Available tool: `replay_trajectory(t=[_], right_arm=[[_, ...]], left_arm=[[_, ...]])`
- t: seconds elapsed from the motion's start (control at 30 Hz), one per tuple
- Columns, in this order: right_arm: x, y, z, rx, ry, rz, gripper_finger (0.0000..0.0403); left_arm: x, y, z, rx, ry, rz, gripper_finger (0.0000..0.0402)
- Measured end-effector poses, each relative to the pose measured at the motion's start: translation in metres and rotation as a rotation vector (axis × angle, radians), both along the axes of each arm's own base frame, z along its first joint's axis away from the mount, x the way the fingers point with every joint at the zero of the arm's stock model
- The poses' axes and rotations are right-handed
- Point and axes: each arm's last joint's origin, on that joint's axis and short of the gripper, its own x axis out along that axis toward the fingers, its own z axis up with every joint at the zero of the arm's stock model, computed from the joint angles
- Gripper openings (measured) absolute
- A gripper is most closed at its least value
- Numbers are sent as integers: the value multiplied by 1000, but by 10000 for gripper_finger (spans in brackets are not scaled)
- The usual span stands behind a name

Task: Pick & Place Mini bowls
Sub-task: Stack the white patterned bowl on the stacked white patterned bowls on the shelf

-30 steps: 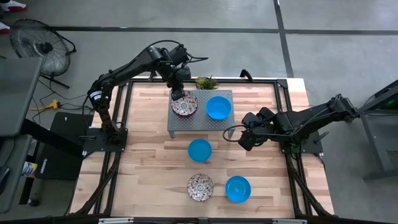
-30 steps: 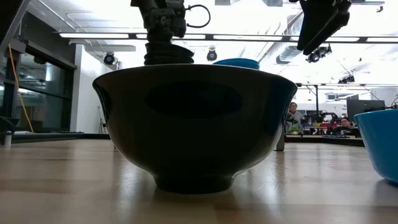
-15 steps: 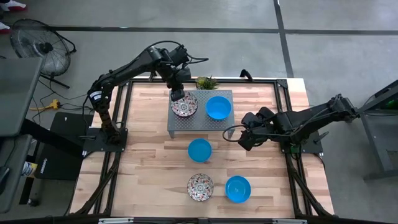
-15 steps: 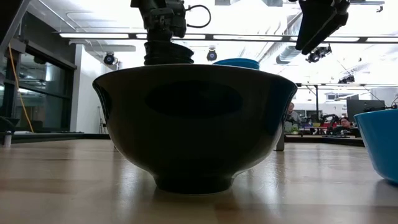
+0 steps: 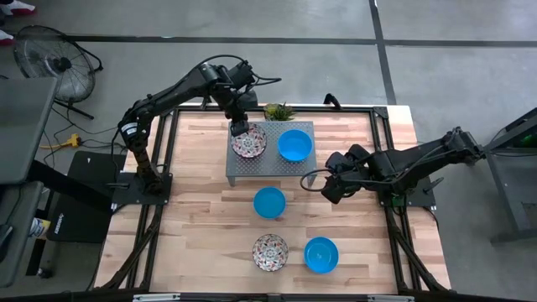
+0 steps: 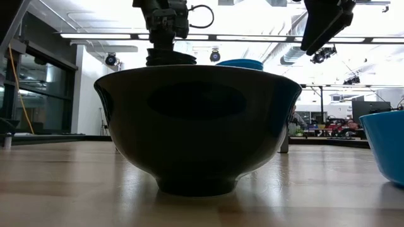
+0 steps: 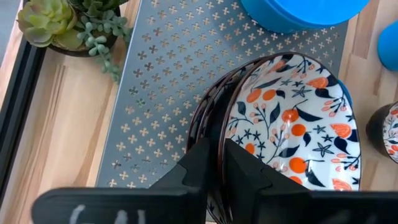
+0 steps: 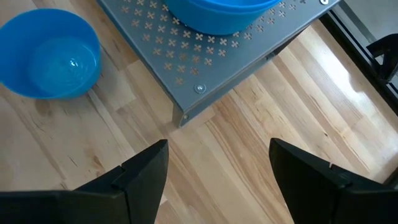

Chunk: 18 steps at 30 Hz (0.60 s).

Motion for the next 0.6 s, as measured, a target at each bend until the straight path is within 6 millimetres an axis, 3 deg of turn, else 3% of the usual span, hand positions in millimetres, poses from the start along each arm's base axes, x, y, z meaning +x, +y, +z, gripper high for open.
replay_trajectory(t=[0.33, 0.6], right_arm=[[0, 0, 0, 2, -4, 0, 266], [0, 0, 0, 2, -4, 1, 266]], left_arm=[[0, 0, 0, 20, -6, -27, 50], [1, 0, 0, 18, -14, -48, 130]])
